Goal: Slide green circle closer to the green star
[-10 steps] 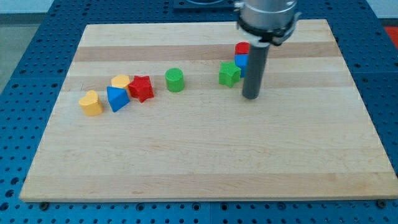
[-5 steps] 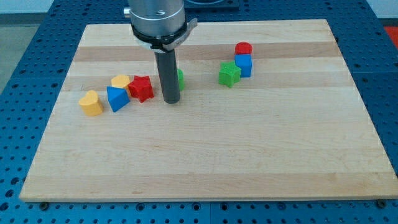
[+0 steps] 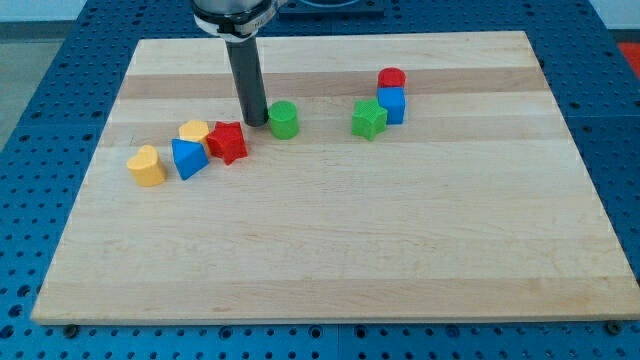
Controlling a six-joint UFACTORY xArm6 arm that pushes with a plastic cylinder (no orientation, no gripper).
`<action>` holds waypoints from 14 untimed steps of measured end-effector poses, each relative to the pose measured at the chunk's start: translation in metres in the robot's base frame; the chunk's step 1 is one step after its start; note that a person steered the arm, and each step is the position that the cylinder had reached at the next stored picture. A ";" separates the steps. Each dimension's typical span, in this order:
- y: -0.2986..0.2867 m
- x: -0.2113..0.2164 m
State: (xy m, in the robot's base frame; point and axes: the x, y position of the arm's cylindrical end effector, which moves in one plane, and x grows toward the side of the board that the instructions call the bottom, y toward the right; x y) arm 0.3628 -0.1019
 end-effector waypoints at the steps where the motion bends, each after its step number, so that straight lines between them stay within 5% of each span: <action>1: 0.000 0.009; 14: 0.039 -0.011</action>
State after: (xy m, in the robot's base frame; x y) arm 0.3522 -0.0629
